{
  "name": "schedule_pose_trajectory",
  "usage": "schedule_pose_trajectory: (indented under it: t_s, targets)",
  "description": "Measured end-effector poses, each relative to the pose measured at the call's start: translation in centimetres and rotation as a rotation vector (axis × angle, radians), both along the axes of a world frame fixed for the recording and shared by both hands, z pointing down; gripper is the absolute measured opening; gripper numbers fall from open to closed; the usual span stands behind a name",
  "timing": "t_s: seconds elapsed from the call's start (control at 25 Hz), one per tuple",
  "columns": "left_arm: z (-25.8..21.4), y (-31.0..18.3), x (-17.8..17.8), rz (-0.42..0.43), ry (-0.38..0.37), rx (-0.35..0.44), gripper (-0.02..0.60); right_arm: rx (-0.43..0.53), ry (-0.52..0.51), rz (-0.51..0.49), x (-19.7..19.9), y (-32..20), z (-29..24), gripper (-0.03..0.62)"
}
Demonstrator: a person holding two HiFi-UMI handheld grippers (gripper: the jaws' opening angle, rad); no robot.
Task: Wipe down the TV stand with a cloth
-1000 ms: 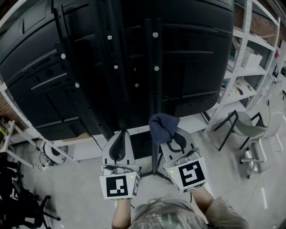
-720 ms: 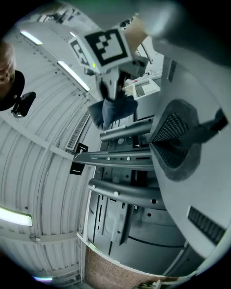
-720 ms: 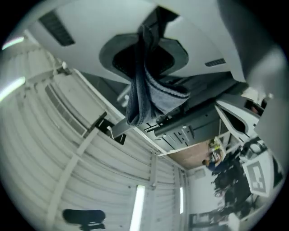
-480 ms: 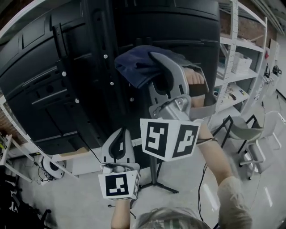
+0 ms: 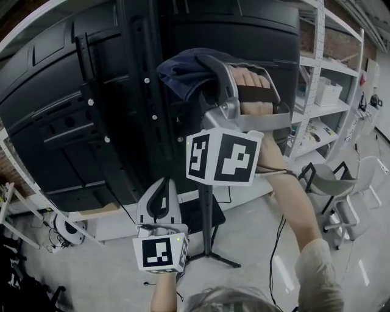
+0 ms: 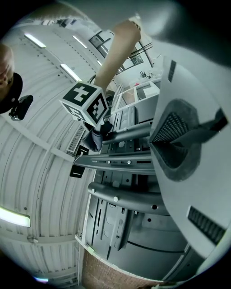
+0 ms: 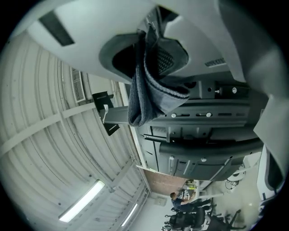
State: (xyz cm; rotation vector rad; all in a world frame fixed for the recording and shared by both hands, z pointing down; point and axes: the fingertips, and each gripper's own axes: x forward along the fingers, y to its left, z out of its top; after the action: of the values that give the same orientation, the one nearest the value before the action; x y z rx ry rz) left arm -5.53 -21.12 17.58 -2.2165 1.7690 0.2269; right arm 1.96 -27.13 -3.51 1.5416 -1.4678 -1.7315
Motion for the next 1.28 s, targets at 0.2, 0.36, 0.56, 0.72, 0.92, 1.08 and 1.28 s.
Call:
schedule_pose_trajectory:
  t_s: [0.2,0.36,0.56,0.72,0.92,1.08,1.28]
  targets:
    - [0.4,-0.4,-0.7,-0.006,0.019,-0.008,0.014,-0.024,0.023,0.009,-0.2,-0.6,0.7,0.057]
    - [0.6,-0.6,-0.5,0.002,0.017,-0.012,0.014,-0.053,0.029,0.009,-0.3,-1.1,1.6,0.057]
    - [1.1,-0.7,-0.4,0.006,0.021,-0.025,0.014,-0.094,0.036,0.006,-0.1,-1.1,3.1,0.057]
    - [1.0,-0.6,-0.6,0.008,0.026,-0.029,0.014,-0.106,0.029,0.014,0.0,-1.0,4.0,0.057]
    - [1.4,-0.4,-0.8,0.007,0.025,-0.043,0.014,-0.16,0.017,-0.009,0.1,-0.8,5.1,0.057]
    - [1.8,-0.2,-1.1,0.002,0.024,-0.053,0.014,-0.198,0.026,-0.012,-0.1,-1.2,6.7,0.057]
    - [2.4,-0.1,-1.4,-0.002,0.019,-0.072,0.014,-0.233,0.021,-0.019,-0.1,-1.3,8.5,0.057]
